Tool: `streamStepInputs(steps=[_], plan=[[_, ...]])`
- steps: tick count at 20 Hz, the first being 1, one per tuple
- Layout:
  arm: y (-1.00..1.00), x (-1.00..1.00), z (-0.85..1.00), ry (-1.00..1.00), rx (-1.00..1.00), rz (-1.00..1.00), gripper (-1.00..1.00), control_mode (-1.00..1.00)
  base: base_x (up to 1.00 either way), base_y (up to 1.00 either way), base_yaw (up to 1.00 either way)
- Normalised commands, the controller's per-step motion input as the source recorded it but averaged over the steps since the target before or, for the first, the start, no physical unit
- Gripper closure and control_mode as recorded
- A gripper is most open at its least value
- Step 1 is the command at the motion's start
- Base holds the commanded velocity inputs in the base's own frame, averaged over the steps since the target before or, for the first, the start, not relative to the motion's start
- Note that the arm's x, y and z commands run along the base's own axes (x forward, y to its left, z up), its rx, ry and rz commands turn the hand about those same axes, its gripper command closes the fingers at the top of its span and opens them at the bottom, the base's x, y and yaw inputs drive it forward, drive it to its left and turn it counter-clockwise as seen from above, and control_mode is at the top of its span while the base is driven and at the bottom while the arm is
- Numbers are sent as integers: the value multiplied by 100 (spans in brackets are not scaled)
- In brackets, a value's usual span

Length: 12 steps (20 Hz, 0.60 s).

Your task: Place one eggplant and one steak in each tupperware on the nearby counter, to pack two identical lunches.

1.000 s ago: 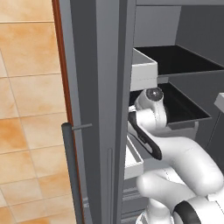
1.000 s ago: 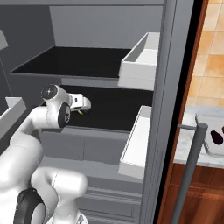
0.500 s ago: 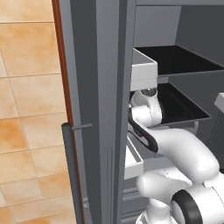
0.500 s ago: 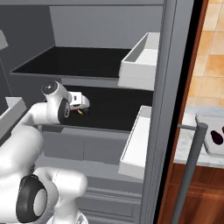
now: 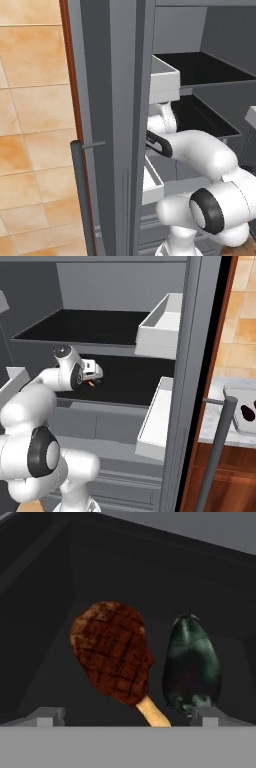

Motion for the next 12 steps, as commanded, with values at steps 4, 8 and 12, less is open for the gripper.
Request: streamStepInputs(steps=[4, 8, 12], plan=[[30, 23, -41, 0, 0, 6, -100, -100, 0, 0, 0], [0, 39, -4, 0, 0, 2, -100, -100, 0, 0, 0], [0, 42, 0, 0, 0, 0, -100, -100, 0, 0, 0]])
